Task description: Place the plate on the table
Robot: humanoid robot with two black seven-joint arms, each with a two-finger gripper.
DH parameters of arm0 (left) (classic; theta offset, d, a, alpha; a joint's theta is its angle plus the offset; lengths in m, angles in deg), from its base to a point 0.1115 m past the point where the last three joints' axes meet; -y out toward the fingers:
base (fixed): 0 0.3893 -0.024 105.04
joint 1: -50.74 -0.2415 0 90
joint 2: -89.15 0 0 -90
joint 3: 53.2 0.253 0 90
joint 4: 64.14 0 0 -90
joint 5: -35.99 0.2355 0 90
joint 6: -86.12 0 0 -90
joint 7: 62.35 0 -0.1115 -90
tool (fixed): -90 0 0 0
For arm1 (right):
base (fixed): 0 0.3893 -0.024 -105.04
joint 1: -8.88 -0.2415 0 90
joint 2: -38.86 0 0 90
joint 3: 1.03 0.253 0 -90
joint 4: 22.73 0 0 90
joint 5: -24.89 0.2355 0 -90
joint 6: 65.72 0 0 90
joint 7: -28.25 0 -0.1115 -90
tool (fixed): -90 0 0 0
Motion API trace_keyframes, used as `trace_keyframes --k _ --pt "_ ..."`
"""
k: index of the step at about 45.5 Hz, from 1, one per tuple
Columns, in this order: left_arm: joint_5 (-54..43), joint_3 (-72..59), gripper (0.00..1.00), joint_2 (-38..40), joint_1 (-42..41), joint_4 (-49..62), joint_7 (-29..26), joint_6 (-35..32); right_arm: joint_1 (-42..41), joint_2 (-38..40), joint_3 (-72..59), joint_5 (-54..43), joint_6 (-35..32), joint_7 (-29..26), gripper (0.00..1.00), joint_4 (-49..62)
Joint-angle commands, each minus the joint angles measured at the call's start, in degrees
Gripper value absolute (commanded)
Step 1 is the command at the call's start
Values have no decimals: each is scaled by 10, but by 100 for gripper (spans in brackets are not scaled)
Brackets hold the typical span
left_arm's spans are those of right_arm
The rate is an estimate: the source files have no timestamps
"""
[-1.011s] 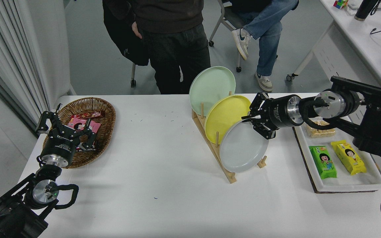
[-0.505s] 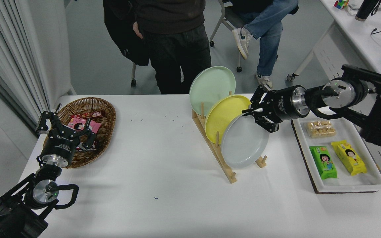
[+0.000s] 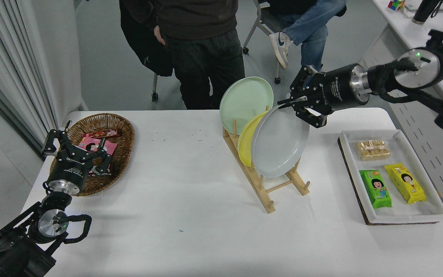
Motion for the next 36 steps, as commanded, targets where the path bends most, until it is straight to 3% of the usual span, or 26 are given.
trace_keyframes --k 1,19,36 --pt "0 0 98 0 0 0 0 0 -57 0 1 54 7 -7 0 -1" --pt "0 0 98 0 0 0 0 0 -115 -3 1 79 47 -8 0 -1" --pt "0 0 98 0 0 0 0 0 -107 -73 1 117 88 -8 0 4"
